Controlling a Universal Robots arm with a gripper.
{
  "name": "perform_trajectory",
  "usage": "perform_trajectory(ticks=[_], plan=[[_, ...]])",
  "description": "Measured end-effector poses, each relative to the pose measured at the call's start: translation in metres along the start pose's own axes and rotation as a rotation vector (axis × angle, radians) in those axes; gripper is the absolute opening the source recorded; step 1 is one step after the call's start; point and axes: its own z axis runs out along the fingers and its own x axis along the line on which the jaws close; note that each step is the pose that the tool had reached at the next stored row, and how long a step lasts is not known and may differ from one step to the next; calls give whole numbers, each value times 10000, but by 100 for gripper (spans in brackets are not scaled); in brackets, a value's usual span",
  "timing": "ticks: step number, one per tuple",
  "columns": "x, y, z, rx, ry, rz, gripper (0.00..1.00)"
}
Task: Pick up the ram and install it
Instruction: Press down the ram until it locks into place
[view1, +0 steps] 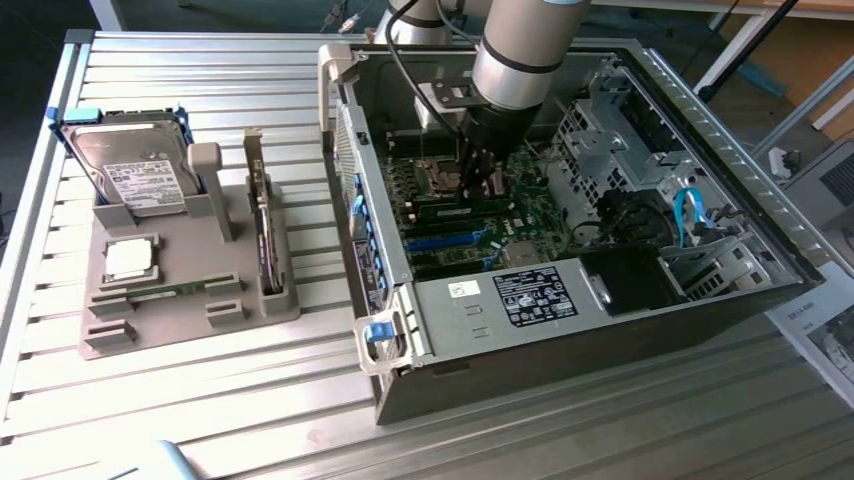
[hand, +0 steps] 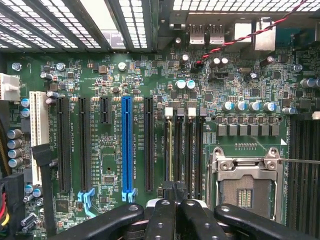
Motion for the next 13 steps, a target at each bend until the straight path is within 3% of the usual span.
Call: perform_trajectory(ticks=[13], plan=[[1,0,27,0,9,-1,10]])
